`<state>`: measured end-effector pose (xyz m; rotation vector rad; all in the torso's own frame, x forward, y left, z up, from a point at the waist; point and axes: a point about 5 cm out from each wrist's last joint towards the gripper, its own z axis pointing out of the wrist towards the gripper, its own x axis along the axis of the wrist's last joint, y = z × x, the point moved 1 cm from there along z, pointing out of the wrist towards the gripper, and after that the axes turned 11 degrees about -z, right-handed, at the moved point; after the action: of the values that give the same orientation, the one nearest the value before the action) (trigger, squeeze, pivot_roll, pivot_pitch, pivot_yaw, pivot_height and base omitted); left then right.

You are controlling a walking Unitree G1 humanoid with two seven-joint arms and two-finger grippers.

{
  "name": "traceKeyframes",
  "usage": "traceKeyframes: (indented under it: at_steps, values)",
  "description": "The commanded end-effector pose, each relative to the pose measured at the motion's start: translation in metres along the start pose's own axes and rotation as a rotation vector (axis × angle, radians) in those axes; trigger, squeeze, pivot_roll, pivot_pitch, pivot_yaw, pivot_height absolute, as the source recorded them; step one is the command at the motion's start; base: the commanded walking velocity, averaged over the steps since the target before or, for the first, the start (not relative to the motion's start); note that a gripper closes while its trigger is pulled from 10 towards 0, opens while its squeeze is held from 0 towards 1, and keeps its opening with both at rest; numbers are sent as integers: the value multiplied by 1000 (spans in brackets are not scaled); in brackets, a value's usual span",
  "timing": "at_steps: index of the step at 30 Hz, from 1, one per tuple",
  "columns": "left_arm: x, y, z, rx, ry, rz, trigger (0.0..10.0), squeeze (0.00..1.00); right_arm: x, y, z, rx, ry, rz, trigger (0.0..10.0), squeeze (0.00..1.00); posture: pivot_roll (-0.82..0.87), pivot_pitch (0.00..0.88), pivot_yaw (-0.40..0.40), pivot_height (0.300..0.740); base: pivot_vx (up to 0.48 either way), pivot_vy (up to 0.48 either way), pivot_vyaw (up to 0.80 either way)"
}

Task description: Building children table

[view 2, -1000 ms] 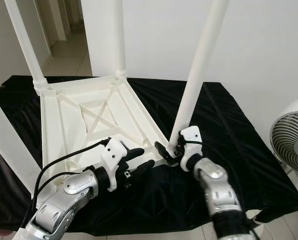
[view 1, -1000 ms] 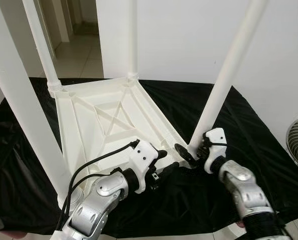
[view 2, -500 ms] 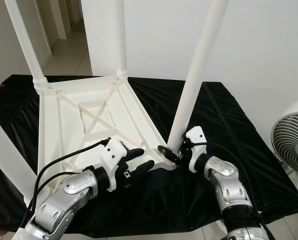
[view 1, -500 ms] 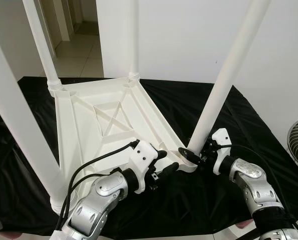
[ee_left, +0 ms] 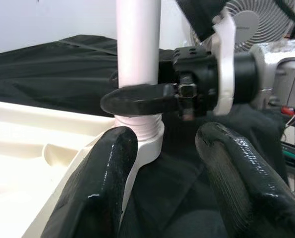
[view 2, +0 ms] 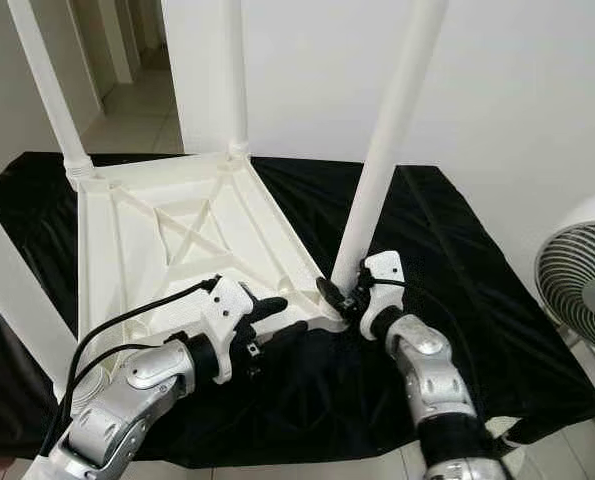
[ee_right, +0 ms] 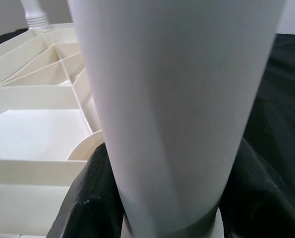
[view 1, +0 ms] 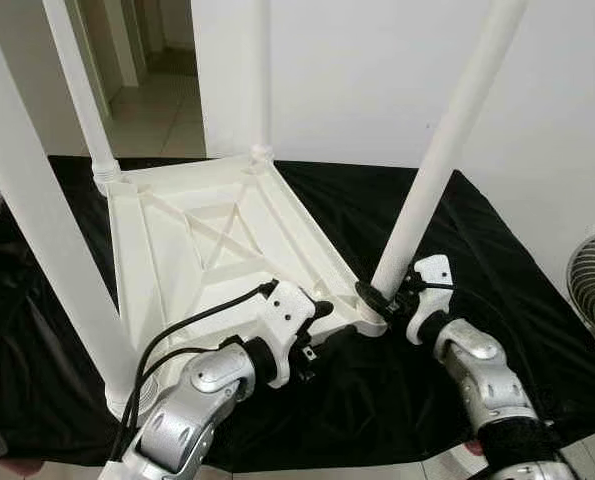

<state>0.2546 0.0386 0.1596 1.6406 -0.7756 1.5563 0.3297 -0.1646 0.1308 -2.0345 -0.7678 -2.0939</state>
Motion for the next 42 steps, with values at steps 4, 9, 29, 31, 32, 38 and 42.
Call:
traceKeyframes:
  at_steps: [4, 9, 29, 31, 32, 38, 42]
  values:
    - [-1, 3, -1, -23, -14, -5, 10000, 0, -21, 5, -6, -182, -139, 46, 0, 0, -6, 31, -30, 740, 0, 0, 0]
    - [-3, 5, -1, -32, -20, -9, 10000, 0, -24, 1, -8, -410, -218, 73, 0, 0, -4, 32, -31, 740, 0, 0, 0]
    - [-4, 8, -2, -38, -23, -13, 10000, 0, -23, -4, -13, -721, -291, 163, 10000, 0, 1, 20, -40, 740, 0, 0, 0]
    - [-4, 8, -2, -39, -24, -13, 10000, 0, -20, -5, -11, -664, -261, 141, 10000, 31, -3, 18, -39, 740, 0, 0, 0]
    - [-5, 8, -2, -40, -26, -14, 10000, 0, -16, -7, -8, -570, -221, 110, 10000, 1000, -5, 18, -39, 740, 0, 0, 0]
    - [-5, 9, -2, -44, -27, -14, 10000, 0, -10, -10, -7, -443, -158, 91, 10000, 1000, -7, 18, -37, 740, 0, 0, 0]
    - [-4, 8, -2, -46, -26, -14, 10000, 0, -4, -9, -9, -326, -92, 73, 10000, 1000, -8, 19, -36, 740, 0, 0, 0]
